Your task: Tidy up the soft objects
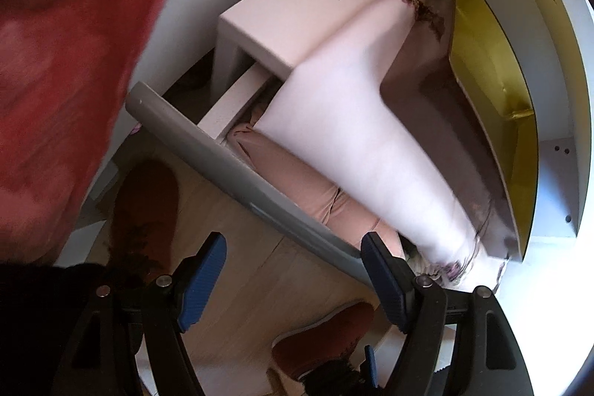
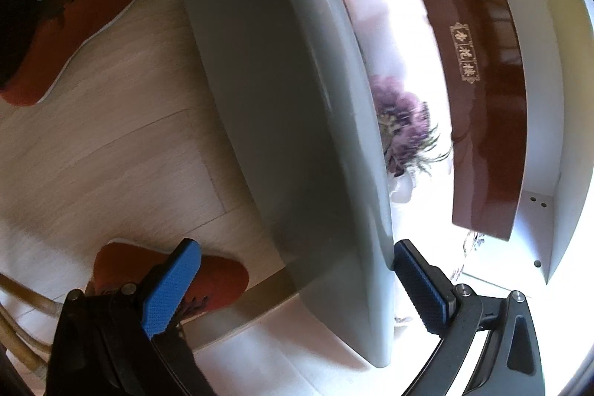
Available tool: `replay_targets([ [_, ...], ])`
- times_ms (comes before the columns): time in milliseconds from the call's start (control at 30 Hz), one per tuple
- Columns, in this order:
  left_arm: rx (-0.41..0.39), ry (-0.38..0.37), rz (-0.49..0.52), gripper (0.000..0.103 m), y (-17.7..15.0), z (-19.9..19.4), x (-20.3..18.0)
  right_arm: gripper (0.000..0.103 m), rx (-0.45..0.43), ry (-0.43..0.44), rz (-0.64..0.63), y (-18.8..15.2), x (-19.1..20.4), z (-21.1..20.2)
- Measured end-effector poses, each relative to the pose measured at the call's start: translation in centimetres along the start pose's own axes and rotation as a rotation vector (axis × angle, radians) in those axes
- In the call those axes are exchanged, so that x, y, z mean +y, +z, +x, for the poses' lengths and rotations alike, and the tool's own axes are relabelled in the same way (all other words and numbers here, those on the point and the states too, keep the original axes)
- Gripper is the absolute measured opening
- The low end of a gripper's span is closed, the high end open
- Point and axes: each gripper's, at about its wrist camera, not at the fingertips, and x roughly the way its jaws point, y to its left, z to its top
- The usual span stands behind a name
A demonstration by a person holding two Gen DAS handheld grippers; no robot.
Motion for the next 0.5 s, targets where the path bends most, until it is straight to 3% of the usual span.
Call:
replay_targets([
  [200, 0.025, 0.040, -0.020, 0.077, -2.2, -0.8, 1.3, 0.103, 0.045, 0.036, -0.008, -0.2, 1.2, -1.3],
  [333, -0.027, 0.147, 0.046, 0.073, -3.8, -1.8, 1.1, 0.103, 0.077, 0.037, -0.050, -0.1, 2.5, -1.9],
  [500, 0.004, 0.151, 0.052, 0.074, -4.9, -2.0, 1.5, 0.103, 0.113, 0.045, -0.069, 0.2, 3.4, -2.9],
])
